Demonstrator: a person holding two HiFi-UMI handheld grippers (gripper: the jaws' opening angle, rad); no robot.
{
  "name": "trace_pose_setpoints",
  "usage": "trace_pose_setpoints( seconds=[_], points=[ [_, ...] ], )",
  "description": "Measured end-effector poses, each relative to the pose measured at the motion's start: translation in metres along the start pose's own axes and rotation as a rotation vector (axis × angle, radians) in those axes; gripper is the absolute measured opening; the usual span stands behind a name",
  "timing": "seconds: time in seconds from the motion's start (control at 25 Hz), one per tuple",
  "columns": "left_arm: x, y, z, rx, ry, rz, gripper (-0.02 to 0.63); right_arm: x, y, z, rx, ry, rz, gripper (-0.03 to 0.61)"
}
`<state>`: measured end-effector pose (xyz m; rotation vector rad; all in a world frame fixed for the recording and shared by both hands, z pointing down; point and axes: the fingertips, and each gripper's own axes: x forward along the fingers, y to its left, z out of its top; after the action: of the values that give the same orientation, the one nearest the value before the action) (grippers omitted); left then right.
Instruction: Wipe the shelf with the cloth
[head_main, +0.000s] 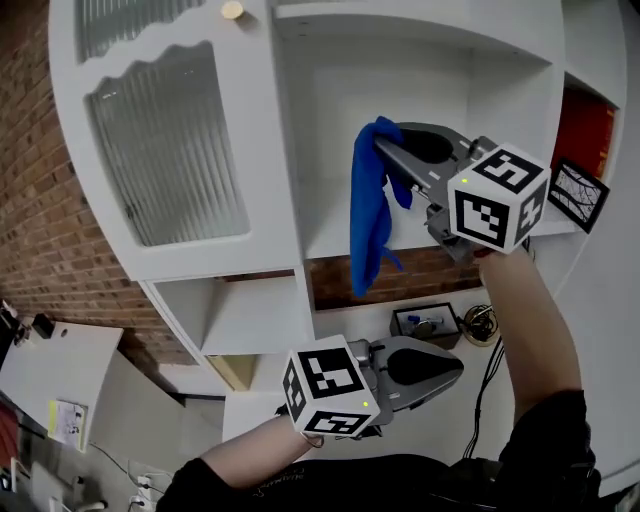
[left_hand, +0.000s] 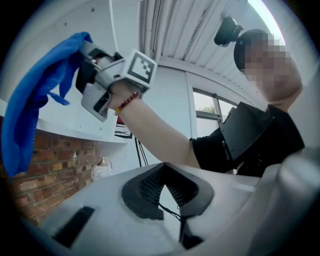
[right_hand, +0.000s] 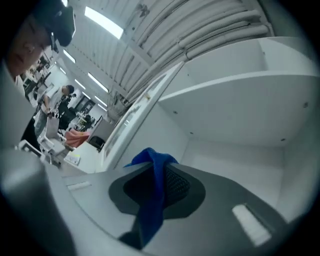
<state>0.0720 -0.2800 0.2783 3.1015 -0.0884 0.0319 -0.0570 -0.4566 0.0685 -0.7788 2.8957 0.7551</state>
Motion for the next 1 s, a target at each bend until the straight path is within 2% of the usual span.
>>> trace_pose_setpoints(
  seconds=[0.2,0.28,0.4,0.48,0.6,0.72,0.8,1.0],
  points=[
    [-0.01,-0.006,-0.021,0.08,0.05,-0.012,0.003,0.066,-0.03,-0.041,-0.102,0.189,-0.108,0.043],
    [-0.017,-0.002,-0.031,0.078,0.068,-0.005,0.003,0.087,-0.036,-0.065,-0.104,0.278,-0.107,0.044],
    [-0.028,0.005,-0.04,0.067,0.067,0.012,0.003,0.107,-0.033,-0.112,-0.146,0.445,-0.056,0.049],
    [-0.033,0.008,-0.041,0.071,0.059,0.028,0.003,0.114,-0.026,-0.133,-0.181,0.508,0.0,0.051],
    [-0.038,0.011,-0.039,0.082,0.047,0.049,0.003,0.119,-0.009,-0.153,-0.192,0.586,0.141,0.046],
    [-0.039,0.017,-0.041,0.078,0.039,0.065,0.003,0.124,0.005,-0.171,-0.298,0.672,0.249,0.046],
    [-0.039,0.021,-0.044,0.071,0.036,0.07,0.003,0.131,0.009,-0.179,-0.346,0.702,0.271,0.041],
    [-0.037,0.029,-0.046,0.054,0.024,0.082,0.003,0.144,0.013,-0.181,-0.337,0.777,0.246,0.035]
  ],
)
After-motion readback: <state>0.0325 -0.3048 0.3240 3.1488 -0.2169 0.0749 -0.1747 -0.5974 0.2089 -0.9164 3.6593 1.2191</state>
